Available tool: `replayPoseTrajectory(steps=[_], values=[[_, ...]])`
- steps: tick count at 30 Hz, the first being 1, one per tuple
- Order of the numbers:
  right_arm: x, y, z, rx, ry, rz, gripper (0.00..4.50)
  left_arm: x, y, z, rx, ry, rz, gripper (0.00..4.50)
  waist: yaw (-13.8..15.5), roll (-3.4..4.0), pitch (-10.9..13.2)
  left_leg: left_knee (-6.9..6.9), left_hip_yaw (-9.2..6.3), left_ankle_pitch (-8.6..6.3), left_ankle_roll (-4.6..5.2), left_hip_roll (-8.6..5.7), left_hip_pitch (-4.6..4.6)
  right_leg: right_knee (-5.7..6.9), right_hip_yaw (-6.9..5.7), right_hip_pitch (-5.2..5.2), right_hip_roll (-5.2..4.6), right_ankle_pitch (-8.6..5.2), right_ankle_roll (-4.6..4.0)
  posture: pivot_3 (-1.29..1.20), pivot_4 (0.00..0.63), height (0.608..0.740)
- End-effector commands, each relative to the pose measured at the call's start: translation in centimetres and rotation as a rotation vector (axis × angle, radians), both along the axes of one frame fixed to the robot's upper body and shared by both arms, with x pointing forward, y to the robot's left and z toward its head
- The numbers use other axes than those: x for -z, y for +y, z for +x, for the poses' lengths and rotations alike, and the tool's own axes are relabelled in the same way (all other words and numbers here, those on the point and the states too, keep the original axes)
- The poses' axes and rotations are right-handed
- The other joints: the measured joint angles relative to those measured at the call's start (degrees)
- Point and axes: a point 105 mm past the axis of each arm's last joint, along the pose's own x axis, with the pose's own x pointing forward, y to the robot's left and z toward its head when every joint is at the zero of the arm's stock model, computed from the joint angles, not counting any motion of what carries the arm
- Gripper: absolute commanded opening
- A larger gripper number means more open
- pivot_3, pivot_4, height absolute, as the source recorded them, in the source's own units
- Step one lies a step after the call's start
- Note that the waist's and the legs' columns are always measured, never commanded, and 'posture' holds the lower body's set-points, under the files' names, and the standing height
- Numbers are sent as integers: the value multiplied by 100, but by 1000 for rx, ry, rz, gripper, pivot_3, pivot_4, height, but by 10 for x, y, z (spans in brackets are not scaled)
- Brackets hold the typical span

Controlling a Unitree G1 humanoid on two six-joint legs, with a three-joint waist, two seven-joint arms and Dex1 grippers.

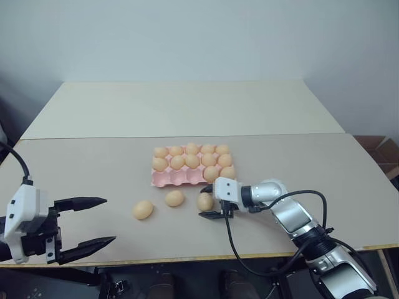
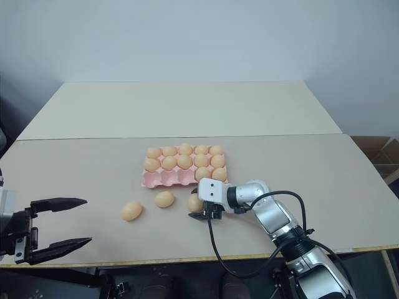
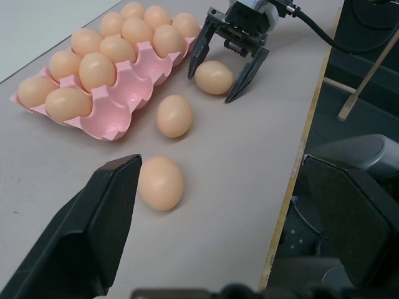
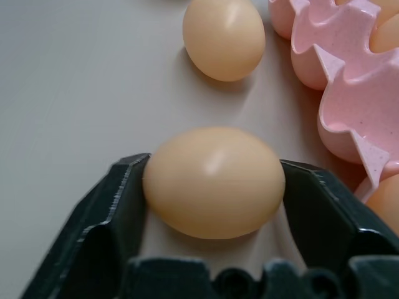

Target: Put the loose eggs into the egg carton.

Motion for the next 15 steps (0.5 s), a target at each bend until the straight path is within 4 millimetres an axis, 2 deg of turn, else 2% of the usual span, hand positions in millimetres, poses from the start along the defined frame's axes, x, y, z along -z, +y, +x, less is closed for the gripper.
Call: replayPoseTrajectory(steps=[1,5,8,12,15], values=[[-9,4,-1,-21,-51,22,2714,-4,0,1,0,-38,12,4500,0,0,0,0,0,0,0,0,0,0,0,0,0,0,0,0,150,740],[-11,1,-2,-17,-65,25,2714,-4,0,2,2,-43,13,4500,0,0,0,0,1,0,0,1,1,0,0,0,1,0,0,0,150,740],[-23,-2,-5,-18,-86,53,2714,-4,1,2,3,-46,16,4500,4,0,0,0,1,0,0,1,0,0,1,0,1,0,0,0,150,740],[-61,4,0,-3,-157,156,2714,-4,2,2,2,-46,15,4500,0,0,0,0,2,0,0,1,0,0,2,0,1,1,0,0,150,740],[-76,14,10,24,-205,195,2714,-3,2,3,3,-45,13,4500,-27,-2,-1,1,10,0,0,12,4,1,10,-2,12,9,-4,0,150,740]])
